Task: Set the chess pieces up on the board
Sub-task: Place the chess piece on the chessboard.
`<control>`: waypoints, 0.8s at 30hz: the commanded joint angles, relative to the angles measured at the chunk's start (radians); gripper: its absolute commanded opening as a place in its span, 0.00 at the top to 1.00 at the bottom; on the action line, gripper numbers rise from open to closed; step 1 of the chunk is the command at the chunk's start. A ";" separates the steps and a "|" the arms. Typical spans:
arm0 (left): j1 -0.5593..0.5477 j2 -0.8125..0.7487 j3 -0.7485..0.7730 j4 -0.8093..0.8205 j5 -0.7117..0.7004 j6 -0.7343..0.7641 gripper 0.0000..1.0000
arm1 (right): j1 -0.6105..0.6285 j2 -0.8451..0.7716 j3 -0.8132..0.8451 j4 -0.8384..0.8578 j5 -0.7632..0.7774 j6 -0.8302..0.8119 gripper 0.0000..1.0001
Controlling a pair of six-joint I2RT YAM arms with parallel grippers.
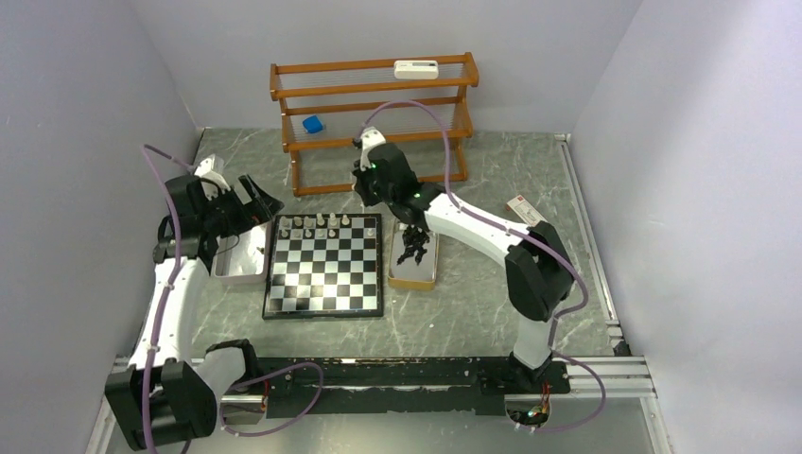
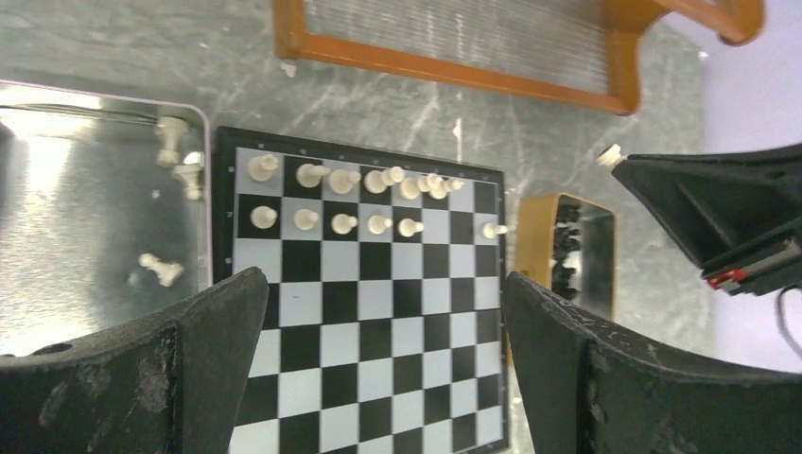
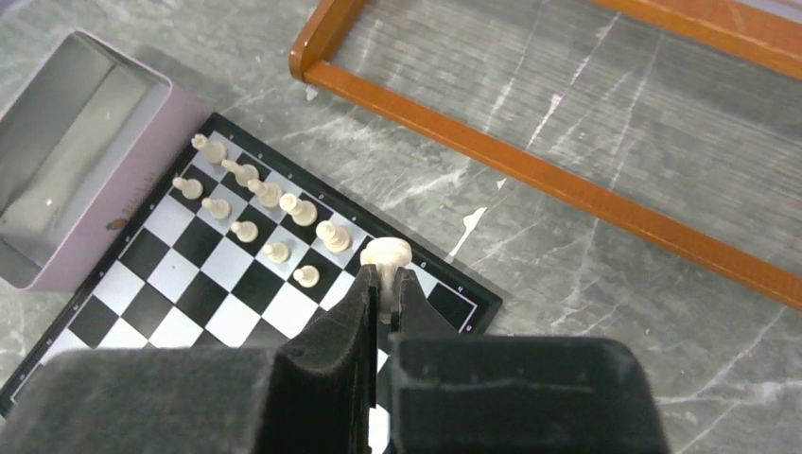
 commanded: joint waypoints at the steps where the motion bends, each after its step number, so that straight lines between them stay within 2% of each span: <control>1: -0.033 -0.082 -0.046 0.012 -0.165 0.111 0.02 | -0.004 0.112 0.156 -0.338 -0.063 -0.044 1.00; 4: -0.036 -0.122 -0.044 0.035 -0.149 0.116 0.02 | -0.008 0.199 0.241 -0.402 -0.082 -0.049 1.00; 10: -0.052 -0.145 -0.032 0.000 -0.208 0.121 0.02 | -0.007 0.351 0.452 -0.568 -0.127 -0.023 1.00; 24: -0.061 -0.156 -0.026 -0.012 -0.242 0.119 0.02 | -0.007 0.489 0.617 -0.724 -0.091 -0.019 0.99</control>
